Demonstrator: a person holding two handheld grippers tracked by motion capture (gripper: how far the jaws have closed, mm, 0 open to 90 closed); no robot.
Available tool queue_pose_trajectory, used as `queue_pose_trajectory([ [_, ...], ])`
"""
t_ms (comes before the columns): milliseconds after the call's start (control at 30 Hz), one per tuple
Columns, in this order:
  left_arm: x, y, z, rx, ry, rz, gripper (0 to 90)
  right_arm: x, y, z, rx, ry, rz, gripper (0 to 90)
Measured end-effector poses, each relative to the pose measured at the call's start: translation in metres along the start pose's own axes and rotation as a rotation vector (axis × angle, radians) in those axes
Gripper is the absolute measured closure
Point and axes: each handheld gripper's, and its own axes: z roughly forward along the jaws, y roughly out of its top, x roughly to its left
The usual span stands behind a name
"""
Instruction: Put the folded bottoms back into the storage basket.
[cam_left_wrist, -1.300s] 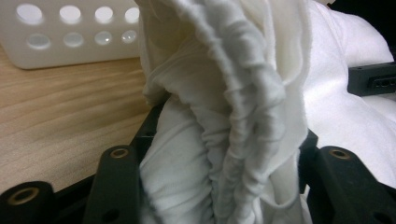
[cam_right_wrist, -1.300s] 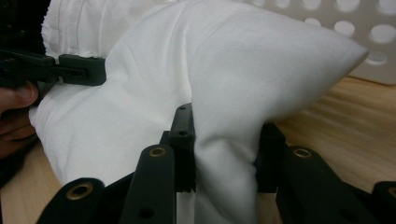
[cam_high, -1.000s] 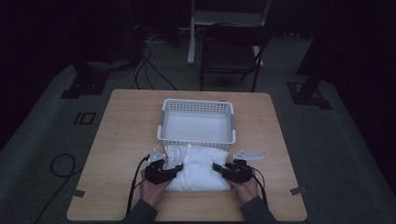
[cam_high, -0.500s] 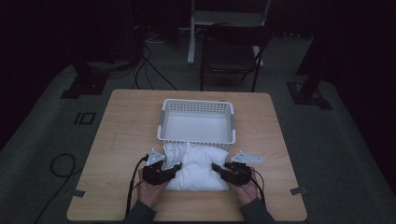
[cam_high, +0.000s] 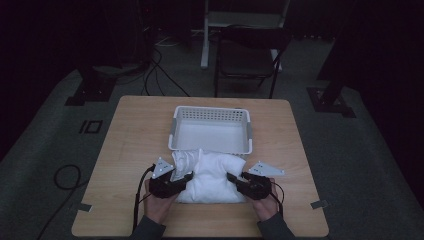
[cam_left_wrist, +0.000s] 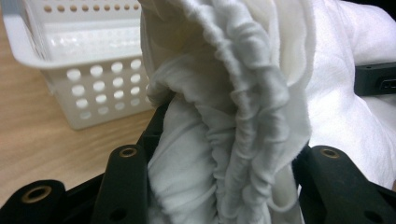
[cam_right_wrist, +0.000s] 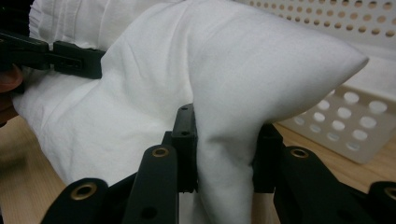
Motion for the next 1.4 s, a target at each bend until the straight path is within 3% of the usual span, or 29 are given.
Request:
queue_pose_trajectory([
  [267, -0.003, 0.017, -0.009, -0.029, 0.009, 0.01, 51.9, 0.006, 0.019, -0.008, -0.022, -0.02, -0.022, 69.7],
  [733, 0.003, 0.04, -0.026, -0.075, -0.027, 0.021, 51.9, 0.013, 0.043, -0.016, -0.072, -0.009, -0.066, 69.7],
  [1400, 0.01, 0.085, -0.018, -0.118, -0.045, 0.064, 52.0, -0.003, 0.084, -0.022, -0.118, -0.039, -0.082, 69.7],
])
